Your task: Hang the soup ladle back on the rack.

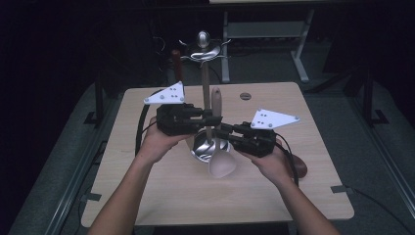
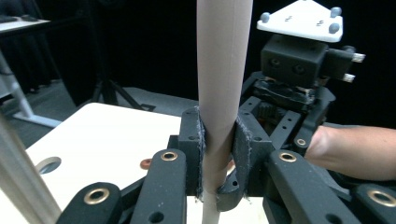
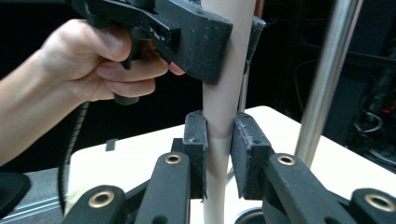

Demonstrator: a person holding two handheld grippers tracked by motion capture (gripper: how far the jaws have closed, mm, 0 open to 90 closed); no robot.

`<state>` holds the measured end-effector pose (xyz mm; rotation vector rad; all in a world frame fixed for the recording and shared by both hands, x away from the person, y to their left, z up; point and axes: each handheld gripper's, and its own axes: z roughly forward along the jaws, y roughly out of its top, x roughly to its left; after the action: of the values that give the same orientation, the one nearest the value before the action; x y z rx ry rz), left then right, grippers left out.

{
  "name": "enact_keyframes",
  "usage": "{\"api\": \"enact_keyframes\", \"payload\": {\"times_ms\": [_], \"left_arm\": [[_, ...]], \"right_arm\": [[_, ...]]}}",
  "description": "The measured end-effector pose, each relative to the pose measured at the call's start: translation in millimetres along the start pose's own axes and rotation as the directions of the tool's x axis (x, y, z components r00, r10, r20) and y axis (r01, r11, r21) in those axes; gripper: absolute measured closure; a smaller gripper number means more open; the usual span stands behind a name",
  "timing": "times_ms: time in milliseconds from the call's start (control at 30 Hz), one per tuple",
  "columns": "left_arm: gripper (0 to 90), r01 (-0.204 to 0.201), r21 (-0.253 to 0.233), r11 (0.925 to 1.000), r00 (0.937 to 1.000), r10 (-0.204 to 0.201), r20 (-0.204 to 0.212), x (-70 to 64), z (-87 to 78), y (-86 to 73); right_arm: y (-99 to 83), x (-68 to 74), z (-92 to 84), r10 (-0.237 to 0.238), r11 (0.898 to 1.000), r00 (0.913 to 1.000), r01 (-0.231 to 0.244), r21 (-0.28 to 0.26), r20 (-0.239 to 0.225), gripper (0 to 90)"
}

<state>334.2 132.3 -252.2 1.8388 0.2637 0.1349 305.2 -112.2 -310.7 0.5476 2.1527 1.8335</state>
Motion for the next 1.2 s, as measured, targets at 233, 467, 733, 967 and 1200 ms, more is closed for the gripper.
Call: {"api": "enact_keyframes", "payload": {"times_ms": [233, 467, 733, 967, 1200], "left_arm": [[68.6, -0.002, -0.010, 0.9999, 0.9980, 0.001, -0.062, -0.2, 1.7, -5.8], [68.9, -0.015, -0.012, 0.9998, 0.9970, 0.014, -0.076, -3.1, 7.4, -8.2], [76.1, -0.012, -0.027, 0.9996, 0.9976, 0.010, -0.068, -3.6, 7.0, -7.7], [76.5, 0.001, -0.015, 0.9999, 1.0000, -0.001, -0.006, 6.5, 0.5, -6.5], [76.5, -0.012, -0.037, 0.9992, 0.9998, 0.012, 0.014, 14.2, -13.7, 2.8]], "right_arm": [[-0.4, 1.4, 1.2, 0.015, 1.000, 0.9974, -0.015, 0.000, 0.070, 76.5], [-0.3, 3.5, 2.9, 0.022, 1.000, 0.9955, -0.022, 0.004, 0.093, 76.5], [0.5, 6.0, 3.6, 0.021, 1.000, 0.9942, -0.022, 0.000, 0.105, 76.3], [0.8, 4.7, 3.1, 0.020, 1.000, 0.9961, -0.021, 0.006, 0.086, 67.3], [-0.9, 0.6, -2.1, 0.013, 1.000, 0.9966, -0.015, 0.019, 0.082, 53.1]]}}
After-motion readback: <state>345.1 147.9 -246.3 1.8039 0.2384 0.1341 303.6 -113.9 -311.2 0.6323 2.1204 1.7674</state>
